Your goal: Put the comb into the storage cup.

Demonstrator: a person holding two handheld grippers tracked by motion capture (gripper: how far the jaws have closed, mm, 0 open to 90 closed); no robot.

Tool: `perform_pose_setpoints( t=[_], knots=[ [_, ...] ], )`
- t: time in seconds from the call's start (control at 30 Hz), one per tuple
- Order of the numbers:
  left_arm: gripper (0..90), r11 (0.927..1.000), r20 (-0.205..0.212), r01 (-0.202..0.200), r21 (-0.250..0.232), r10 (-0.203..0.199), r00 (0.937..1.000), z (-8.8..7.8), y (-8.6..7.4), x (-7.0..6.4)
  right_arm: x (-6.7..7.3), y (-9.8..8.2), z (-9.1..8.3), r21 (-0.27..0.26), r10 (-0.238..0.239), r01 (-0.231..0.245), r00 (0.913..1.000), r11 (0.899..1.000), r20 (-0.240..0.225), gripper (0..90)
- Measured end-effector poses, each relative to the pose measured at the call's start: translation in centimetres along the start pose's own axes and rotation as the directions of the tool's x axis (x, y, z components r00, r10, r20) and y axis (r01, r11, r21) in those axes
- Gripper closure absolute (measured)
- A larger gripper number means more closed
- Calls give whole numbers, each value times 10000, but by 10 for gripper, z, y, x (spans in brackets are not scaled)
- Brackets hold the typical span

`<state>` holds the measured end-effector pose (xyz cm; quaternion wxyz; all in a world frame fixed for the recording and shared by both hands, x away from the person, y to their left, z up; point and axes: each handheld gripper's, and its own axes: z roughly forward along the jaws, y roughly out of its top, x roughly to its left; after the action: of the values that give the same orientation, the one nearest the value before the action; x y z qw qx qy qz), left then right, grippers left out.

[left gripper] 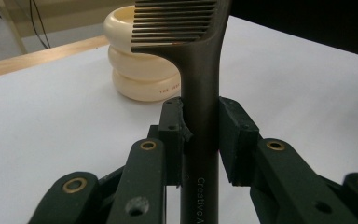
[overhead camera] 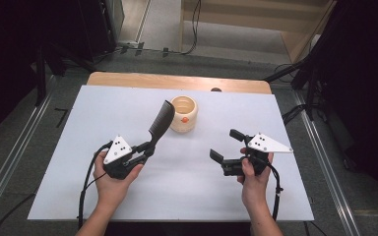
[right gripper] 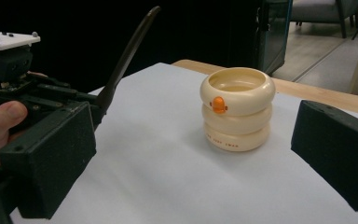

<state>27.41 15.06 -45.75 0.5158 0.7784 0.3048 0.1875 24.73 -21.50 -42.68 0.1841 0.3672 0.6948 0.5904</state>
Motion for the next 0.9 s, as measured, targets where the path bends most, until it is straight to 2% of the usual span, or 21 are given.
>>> perform_pose_setpoints(
  t=[0.1, 0.27, 0.7, 0.9],
  knots=[
    [729, 10000, 32, -42, -84, 42, 10000, 1, 0, -4, 4, 1, 6, 30, 42, -41, 9999, 10000, -137, 0],
    [729, 9997, 64, -98, -223, 100, 9999, 1, -2, -10, 10, 0, 13, 101, -145, 148, 9997, 9998, -197, 0],
    [729, 9981, 358, -298, -541, 317, 9989, 9, -4, -32, 20, -9, 27, 306, 404, -388, 9978, 9988, -524, 0],
    [729, 9975, 410, -347, -611, 372, 9985, 11, -5, -38, 29, -9, 34, 458, 347, -322, 9979, 9984, -554, 0]
  ],
)
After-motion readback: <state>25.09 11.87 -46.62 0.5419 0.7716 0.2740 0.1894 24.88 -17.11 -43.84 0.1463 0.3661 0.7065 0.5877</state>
